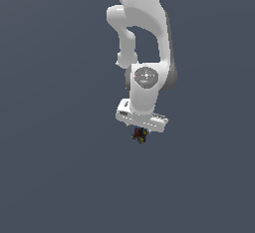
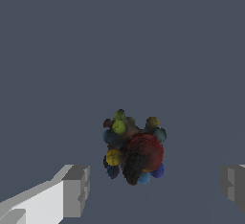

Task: Pick up the object and move it to a goal position.

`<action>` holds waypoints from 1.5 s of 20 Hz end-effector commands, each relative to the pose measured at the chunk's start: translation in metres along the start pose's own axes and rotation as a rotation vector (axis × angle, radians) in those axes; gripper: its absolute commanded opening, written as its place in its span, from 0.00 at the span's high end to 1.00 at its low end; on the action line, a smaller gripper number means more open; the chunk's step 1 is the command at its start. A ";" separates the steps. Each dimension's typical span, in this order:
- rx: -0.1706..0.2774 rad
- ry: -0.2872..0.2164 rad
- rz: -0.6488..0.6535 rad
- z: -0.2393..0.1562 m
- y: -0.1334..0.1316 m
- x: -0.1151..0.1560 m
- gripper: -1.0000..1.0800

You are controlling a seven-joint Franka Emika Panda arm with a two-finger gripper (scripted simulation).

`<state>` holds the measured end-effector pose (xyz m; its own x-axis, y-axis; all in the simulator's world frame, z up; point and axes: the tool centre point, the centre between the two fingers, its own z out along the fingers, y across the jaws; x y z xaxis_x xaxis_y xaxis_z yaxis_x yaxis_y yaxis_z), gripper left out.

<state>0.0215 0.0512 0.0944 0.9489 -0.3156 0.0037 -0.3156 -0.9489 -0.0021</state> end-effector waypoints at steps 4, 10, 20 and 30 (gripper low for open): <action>-0.002 -0.003 0.052 0.011 -0.006 -0.003 0.04; -0.002 -0.004 0.062 0.014 -0.008 -0.004 0.04; -0.002 -0.004 0.065 0.050 -0.007 -0.005 0.04; -0.002 -0.004 0.066 0.065 -0.008 -0.004 1.00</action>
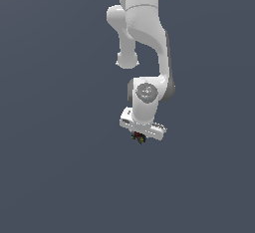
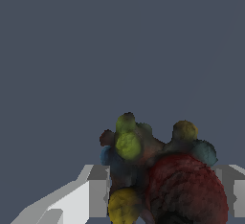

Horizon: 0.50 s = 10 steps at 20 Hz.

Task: Pick up the object and move it to a goal position.

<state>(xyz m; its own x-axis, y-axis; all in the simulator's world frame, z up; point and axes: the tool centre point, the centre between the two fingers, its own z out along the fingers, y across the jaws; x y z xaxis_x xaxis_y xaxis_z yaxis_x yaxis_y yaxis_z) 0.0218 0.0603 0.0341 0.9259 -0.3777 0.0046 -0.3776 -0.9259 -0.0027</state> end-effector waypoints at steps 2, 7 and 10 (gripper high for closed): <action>-0.003 -0.005 0.000 0.004 0.001 -0.002 1.00; -0.003 -0.005 0.000 0.004 0.001 -0.002 1.00; 0.001 0.001 -0.001 -0.001 -0.001 0.001 1.00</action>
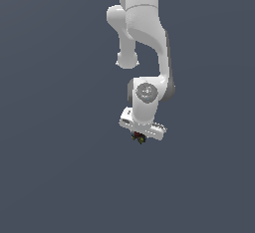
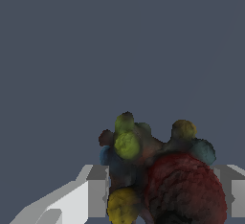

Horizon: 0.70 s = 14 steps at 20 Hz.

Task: Pick up the object and move it to a goal position.

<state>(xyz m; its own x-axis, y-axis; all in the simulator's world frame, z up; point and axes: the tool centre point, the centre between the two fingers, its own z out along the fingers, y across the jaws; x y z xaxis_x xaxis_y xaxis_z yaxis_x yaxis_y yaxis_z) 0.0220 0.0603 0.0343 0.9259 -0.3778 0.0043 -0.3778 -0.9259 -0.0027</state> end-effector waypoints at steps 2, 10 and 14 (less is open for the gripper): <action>0.001 0.001 -0.002 -0.005 -0.002 0.002 1.00; 0.001 0.001 -0.001 -0.043 -0.004 0.014 1.00; 0.000 0.000 -0.001 -0.075 -0.006 0.024 1.00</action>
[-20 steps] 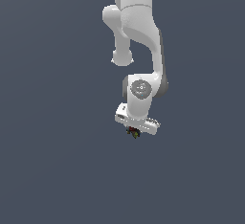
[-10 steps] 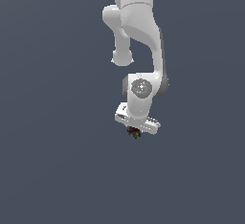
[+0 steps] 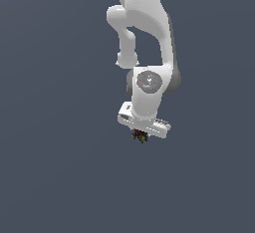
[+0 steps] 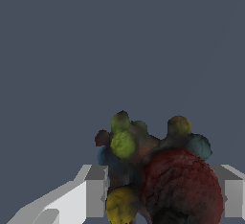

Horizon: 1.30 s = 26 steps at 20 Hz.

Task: Pick up the object and move it to a goal position.

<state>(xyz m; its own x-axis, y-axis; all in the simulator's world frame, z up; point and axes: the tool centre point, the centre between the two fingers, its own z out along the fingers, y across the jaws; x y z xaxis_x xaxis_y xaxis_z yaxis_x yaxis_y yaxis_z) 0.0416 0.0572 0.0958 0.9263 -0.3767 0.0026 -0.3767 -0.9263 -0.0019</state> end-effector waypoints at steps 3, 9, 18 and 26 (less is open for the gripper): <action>0.000 0.001 0.000 -0.042 -0.003 0.014 1.00; -0.001 0.000 0.001 -0.100 -0.007 0.034 1.00; -0.002 -0.001 0.001 -0.164 -0.012 0.057 1.00; -0.002 -0.002 0.001 -0.187 -0.015 0.067 1.00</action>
<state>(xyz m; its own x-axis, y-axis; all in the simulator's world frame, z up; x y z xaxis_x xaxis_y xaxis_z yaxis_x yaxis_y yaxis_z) 0.1072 0.0458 0.2786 0.9261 -0.3773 -0.0002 -0.3773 -0.9261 0.0003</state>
